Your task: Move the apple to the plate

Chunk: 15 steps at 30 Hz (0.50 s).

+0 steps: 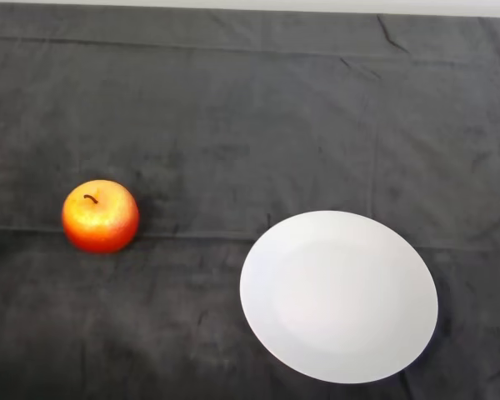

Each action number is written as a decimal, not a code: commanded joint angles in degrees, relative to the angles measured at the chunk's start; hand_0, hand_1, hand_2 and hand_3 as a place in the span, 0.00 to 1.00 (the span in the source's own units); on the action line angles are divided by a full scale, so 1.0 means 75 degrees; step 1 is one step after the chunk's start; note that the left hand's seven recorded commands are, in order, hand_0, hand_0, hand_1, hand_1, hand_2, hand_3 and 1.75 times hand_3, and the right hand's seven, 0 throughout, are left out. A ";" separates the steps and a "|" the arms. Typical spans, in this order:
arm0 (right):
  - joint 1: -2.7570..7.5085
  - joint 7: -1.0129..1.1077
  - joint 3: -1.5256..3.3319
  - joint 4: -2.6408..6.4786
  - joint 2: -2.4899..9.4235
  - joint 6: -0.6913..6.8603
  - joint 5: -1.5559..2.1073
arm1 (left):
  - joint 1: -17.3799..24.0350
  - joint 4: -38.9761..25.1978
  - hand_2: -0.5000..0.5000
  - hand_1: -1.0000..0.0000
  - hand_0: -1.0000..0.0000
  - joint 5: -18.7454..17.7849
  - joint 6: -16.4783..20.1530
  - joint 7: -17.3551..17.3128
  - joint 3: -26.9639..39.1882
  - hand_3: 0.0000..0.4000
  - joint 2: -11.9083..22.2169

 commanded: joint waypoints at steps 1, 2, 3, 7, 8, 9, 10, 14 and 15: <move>0.0158 0.0010 -0.0064 0.0084 -0.0054 -0.0004 0.0051 | -0.0219 -0.0215 0.50 1.00 1.00 0.0178 -0.0162 -0.0129 -0.0275 0.00 -0.0135; 0.0158 0.0010 -0.0064 0.0084 -0.0054 -0.0004 0.0051 | -0.0229 -0.0209 0.50 1.00 1.00 0.0200 -0.0178 -0.0164 -0.0297 0.00 -0.0144; 0.0159 0.0010 -0.0064 0.0083 -0.0054 -0.0004 0.0051 | -0.0252 -0.0205 0.50 1.00 1.00 0.0247 -0.0208 -0.0171 -0.0343 0.00 -0.0187; 0.0160 0.0011 -0.0064 0.0081 -0.0054 -0.0002 0.0051 | -0.0358 -0.0193 0.50 1.00 1.00 0.0428 -0.0292 -0.0176 -0.0523 0.00 -0.0350; 0.0160 0.0011 -0.0064 0.0080 -0.0054 -0.0002 0.0051 | -0.0385 -0.0190 0.50 1.00 1.00 0.0467 -0.0305 -0.0188 -0.0564 0.00 -0.0379; 0.0160 0.0011 -0.0064 0.0080 -0.0054 -0.0001 0.0051 | -0.0418 -0.0187 0.50 1.00 1.00 0.0520 -0.0325 -0.0203 -0.0619 0.00 -0.0420; 0.0161 0.0011 -0.0064 0.0079 -0.0054 -0.0001 0.0051 | -0.0443 -0.0187 0.50 1.00 1.00 0.0567 -0.0347 -0.0210 -0.0668 0.00 -0.0463; 0.0162 0.0012 -0.0064 0.0076 -0.0055 0.0001 0.0052 | -0.0538 -0.0188 0.50 1.00 1.00 0.0764 -0.0436 -0.0243 -0.0877 0.00 -0.0642; 0.0162 0.0012 -0.0065 0.0075 -0.0055 0.0001 0.0052 | -0.0562 -0.0190 0.50 1.00 1.00 0.0817 -0.0458 -0.0251 -0.0934 0.00 -0.0692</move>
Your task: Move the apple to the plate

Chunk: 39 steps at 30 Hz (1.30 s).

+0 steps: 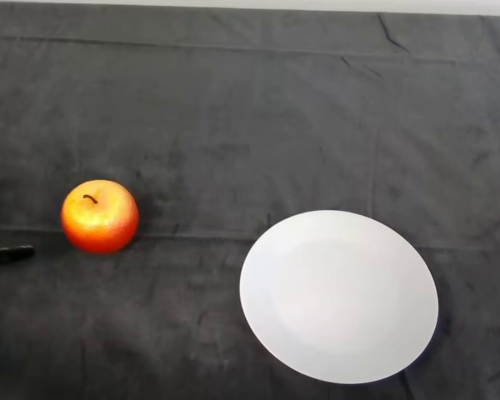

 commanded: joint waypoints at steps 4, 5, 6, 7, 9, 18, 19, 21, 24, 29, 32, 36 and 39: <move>0.0164 0.0012 -0.0065 0.0073 -0.0055 0.0001 0.0052 | -0.0430 -0.0197 0.50 1.00 1.00 0.0304 -0.0301 -0.0118 -0.0319 0.00 -0.0146; 0.0164 0.0012 -0.0065 0.0072 -0.0055 0.0001 0.0052 | -0.0452 -0.0199 0.50 1.00 1.00 0.0350 -0.0316 -0.0147 -0.0372 0.00 -0.0182; 0.0164 0.0013 -0.0065 0.0071 -0.0055 0.0001 0.0052 | -0.0476 -0.0199 0.50 1.00 1.00 0.0392 -0.0327 -0.0180 -0.0422 0.00 -0.0211; 0.0165 0.0013 -0.0065 0.0070 -0.0055 0.0002 0.0052 | -0.0494 -0.0200 0.50 1.00 1.00 0.0426 -0.0337 -0.0210 -0.0462 0.00 -0.0234; 0.0165 0.0013 -0.0065 0.0069 -0.0055 0.0002 0.0052 | -0.0521 -0.0207 0.50 1.00 1.00 0.0508 -0.0375 -0.0259 -0.0557 0.00 -0.0306; 0.0169 0.0014 -0.0066 0.0062 -0.0055 0.0006 0.0053 | -0.0625 -0.0246 0.50 1.00 1.00 0.0916 -0.0519 -0.0271 -0.1011 0.00 -0.0728; 0.0169 0.0014 -0.0066 0.0062 -0.0055 0.0006 0.0053 | -0.0643 -0.0248 0.50 1.00 1.00 0.0959 -0.0524 -0.0264 -0.1059 0.00 -0.0771; 0.0170 0.0014 -0.0066 0.0060 -0.0055 0.0007 0.0053 | -0.0685 -0.0252 0.50 1.00 1.00 0.1057 -0.0531 -0.0245 -0.1167 0.00 -0.0870; 0.0171 0.0015 -0.0067 0.0057 -0.0055 0.0008 0.0054 | -0.0725 -0.0251 0.50 1.00 1.00 0.1190 -0.0557 -0.0240 -0.1318 0.00 -0.0997; 0.0173 0.0015 -0.0067 0.0054 -0.0055 0.0010 0.0054 | -0.0732 -0.0219 0.50 1.00 1.00 0.1346 -0.0633 -0.0328 -0.1500 0.00 -0.1089; 0.0174 0.0016 -0.0067 0.0052 -0.0056 0.0010 0.0054 | -0.0738 -0.0187 0.50 1.00 1.00 0.1403 -0.0660 -0.0421 -0.1568 0.00 -0.1069; 0.0174 0.0016 -0.0068 0.0051 -0.0056 0.0011 0.0054 | -0.0770 -0.0141 0.31 0.88 0.51 0.1479 -0.0667 -0.0486 -0.1636 0.49 -0.1016; 0.0173 0.0016 -0.0068 0.0052 -0.0056 0.0011 0.0054 | -0.0835 -0.0111 0.44 0.13 0.00 0.1541 -0.0648 -0.0465 -0.1671 1.00 -0.0954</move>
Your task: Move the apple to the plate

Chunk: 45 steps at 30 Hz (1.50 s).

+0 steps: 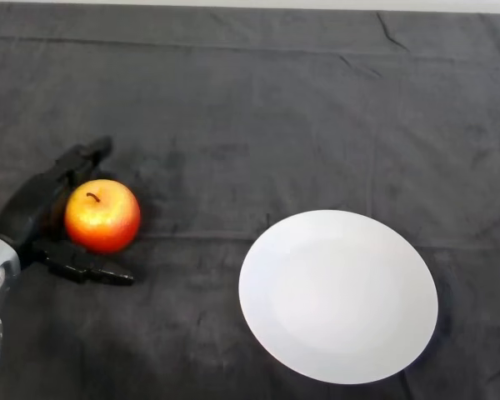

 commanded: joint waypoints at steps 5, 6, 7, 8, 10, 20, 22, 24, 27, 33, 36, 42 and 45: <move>0.0173 0.0016 -0.0066 0.0054 -0.0054 0.0011 0.0052 | -0.0346 -0.0084 0.49 0.03 0.00 0.0316 -0.0116 0.0139 -0.0190 1.00 0.0088; 0.0173 0.0016 -0.0066 0.0054 -0.0054 0.0012 0.0052 | -0.0351 -0.0083 0.49 0.02 0.00 0.0340 -0.0130 0.0187 -0.0199 1.00 0.0091; 0.0173 0.0016 -0.0066 0.0054 -0.0054 0.0012 0.0052 | -0.0361 -0.0082 0.50 0.00 0.00 0.0358 -0.0137 0.0225 -0.0206 1.00 0.0097; 0.0173 0.0016 -0.0066 0.0054 -0.0054 0.0012 0.0052 | -0.0376 -0.0081 0.50 0.00 0.00 0.0379 -0.0145 0.0268 -0.0212 1.00 0.0103; 0.0173 0.0016 -0.0066 0.0054 -0.0054 0.0012 0.0052 | -0.0417 -0.0080 0.50 0.00 0.00 0.0413 -0.0149 0.0348 -0.0223 1.00 0.0112; 0.0174 0.0016 -0.0066 0.0053 -0.0054 0.0012 0.0052 | -0.0835 -0.0242 0.50 0.00 0.00 0.0570 -0.0058 0.0864 -0.0298 1.00 -0.0037; 0.0175 0.0016 -0.0066 0.0052 -0.0054 0.0013 0.0052 | -0.0894 -0.0334 0.50 0.00 0.00 0.0592 -0.0059 0.0971 -0.0317 1.00 -0.0100; 0.0176 0.0017 -0.0066 0.0050 -0.0054 0.0013 0.0052 | -0.0936 -0.0454 0.50 0.00 0.00 0.0609 -0.0066 0.1066 -0.0336 1.00 -0.0167; 0.0177 0.0017 -0.0067 0.0047 -0.0054 0.0014 0.0053 | -0.0960 -0.0700 0.50 0.00 0.00 0.0635 -0.0085 0.1215 -0.0379 1.00 -0.0297; 0.0185 0.0018 -0.0068 0.0035 -0.0054 0.0019 0.0054 | -0.0841 -0.1324 0.50 0.00 0.00 0.0684 -0.0160 0.1452 -0.0512 1.00 -0.0588; 0.0190 0.0019 -0.0069 0.0025 -0.0054 0.0022 0.0055 | -0.0750 -0.1684 0.50 0.00 0.00 0.0709 -0.0159 0.1538 -0.0611 1.00 -0.0742; 0.0204 0.0021 -0.0072 0.0000 -0.0055 0.0031 0.0059 | -0.0537 -0.2412 0.50 0.00 0.00 0.0778 -0.0049 0.1690 -0.0902 1.00 -0.1065; 0.0212 0.0023 -0.0074 -0.0016 -0.0055 0.0037 0.0061 | -0.0397 -0.2801 0.50 0.00 0.00 0.0829 0.0047 0.1794 -0.1122 1.00 -0.1251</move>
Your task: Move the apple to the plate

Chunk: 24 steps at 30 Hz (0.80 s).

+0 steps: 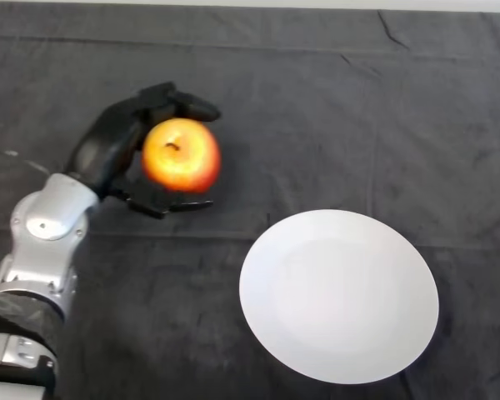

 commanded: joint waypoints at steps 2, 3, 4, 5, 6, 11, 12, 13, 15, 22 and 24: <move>0.0220 0.0024 -0.0070 -0.0013 -0.0045 0.0039 0.0062 | 0.0098 -0.0663 0.50 0.00 0.00 0.0202 0.0135 0.0189 -0.0385 1.00 -0.0240; 0.0223 0.0025 -0.0070 -0.0019 -0.0045 0.0042 0.0063 | 0.0149 -0.0805 0.50 0.00 0.00 0.0207 0.0185 0.0224 -0.0493 1.00 -0.0297; 0.0227 0.0026 -0.0071 -0.0026 -0.0045 0.0044 0.0064 | 0.0196 -0.0943 0.50 0.00 0.00 0.0207 0.0236 0.0255 -0.0603 1.00 -0.0346; 0.0230 0.0026 -0.0072 -0.0032 -0.0045 0.0046 0.0065 | 0.0242 -0.1072 0.50 0.00 0.00 0.0203 0.0285 0.0285 -0.0713 1.00 -0.0388; 0.0234 0.0027 -0.0073 -0.0040 -0.0045 0.0049 0.0066 | 0.0291 -0.1217 0.50 0.00 0.00 0.0189 0.0343 0.0314 -0.0840 1.00 -0.0426; 0.0253 0.0032 -0.0077 -0.0075 -0.0047 0.0063 0.0070 | 0.0506 -0.1883 0.50 0.00 0.00 0.0060 0.0633 0.0454 -0.1510 1.00 -0.0521; 0.0257 0.0033 -0.0078 -0.0083 -0.0047 0.0067 0.0071 | 0.0552 -0.2010 0.50 0.00 0.00 0.0021 0.0684 0.0483 -0.1661 1.00 -0.0524; 0.0260 0.0034 -0.0079 -0.0091 -0.0047 0.0070 0.0072 | 0.0592 -0.2116 0.50 0.00 0.00 -0.0018 0.0722 0.0506 -0.1800 1.00 -0.0519; 0.0268 0.0036 -0.0081 -0.0105 -0.0048 0.0075 0.0074 | 0.0663 -0.2284 0.50 0.00 0.00 -0.0105 0.0770 0.0535 -0.2058 1.00 -0.0491; 0.0289 0.0043 -0.0088 -0.0148 -0.0050 0.0095 0.0079 | 0.0774 -0.2473 0.50 0.00 0.00 -0.0366 0.0810 0.0578 -0.2781 1.00 -0.0390; 0.0293 0.0045 -0.0089 -0.0158 -0.0051 0.0099 0.0079 | 0.0791 -0.2447 0.50 0.00 0.00 -0.0408 0.0805 0.0620 -0.2983 1.00 -0.0392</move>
